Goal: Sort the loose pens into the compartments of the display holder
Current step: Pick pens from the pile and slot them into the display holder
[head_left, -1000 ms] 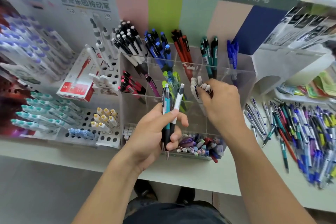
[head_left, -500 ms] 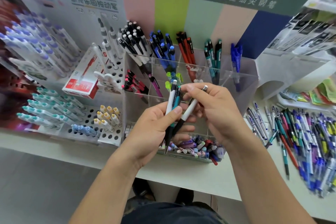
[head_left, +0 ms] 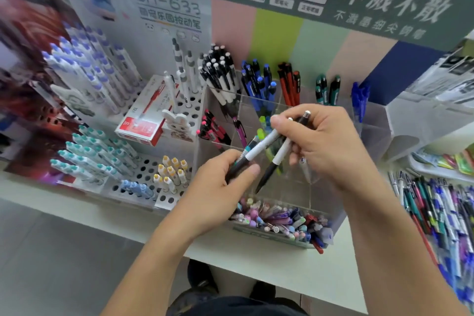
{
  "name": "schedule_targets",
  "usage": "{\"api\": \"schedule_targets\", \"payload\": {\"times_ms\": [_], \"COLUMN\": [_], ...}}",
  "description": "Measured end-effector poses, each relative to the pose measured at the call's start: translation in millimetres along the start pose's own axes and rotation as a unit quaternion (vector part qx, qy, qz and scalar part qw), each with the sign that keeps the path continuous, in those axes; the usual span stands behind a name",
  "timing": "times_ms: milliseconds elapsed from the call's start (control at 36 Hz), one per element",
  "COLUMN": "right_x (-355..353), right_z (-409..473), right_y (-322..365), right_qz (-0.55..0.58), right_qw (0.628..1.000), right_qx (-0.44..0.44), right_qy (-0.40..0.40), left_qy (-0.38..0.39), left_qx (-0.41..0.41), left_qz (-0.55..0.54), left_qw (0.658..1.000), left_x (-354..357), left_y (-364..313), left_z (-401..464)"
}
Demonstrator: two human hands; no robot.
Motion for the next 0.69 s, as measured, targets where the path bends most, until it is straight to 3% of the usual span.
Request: {"api": "schedule_targets", "payload": {"times_ms": [139,194,250,361,417,583,694], "right_x": [5,13,9,-15,-10,42,63], "right_z": [16,23,29,43,52,78,85], "right_y": [24,36,49,77,85,77,71], "right_qz": [0.106,0.12,0.108,-0.021,-0.104,-0.298,-0.37], "right_qw": [0.994,0.992,0.991,0.961,0.942,0.916,0.903], "right_qx": [-0.017,-0.032,-0.076,-0.213,-0.242,-0.216,-0.192], "right_qy": [-0.004,0.008,-0.023,-0.172,-0.208,-0.159,-0.102], "left_qy": [-0.04,-0.076,-0.11,-0.148,-0.148,-0.167,-0.164], "left_qx": [0.044,0.077,0.085,0.06,0.046,0.003,0.011], "left_qz": [-0.005,0.023,-0.018,-0.137,-0.181,-0.211,-0.29], "left_qw": [0.998,0.994,0.99,0.978,0.971,0.963,0.943], "left_x": [-22,-28,-37,-60,-65,-72,-71], "left_y": [-13,-24,-30,-32,-33,-28,-30], "left_z": [0,0,3,17,25,45,47]}}
Point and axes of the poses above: each hand's wrist, its own z-axis towards the middle knuckle, its own x-axis out of the palm, y = z × x, the point moved 4 cm from there along z, towards the middle knuckle, and after that the axes turned 2 degrees about y, right-handed, at the moved point
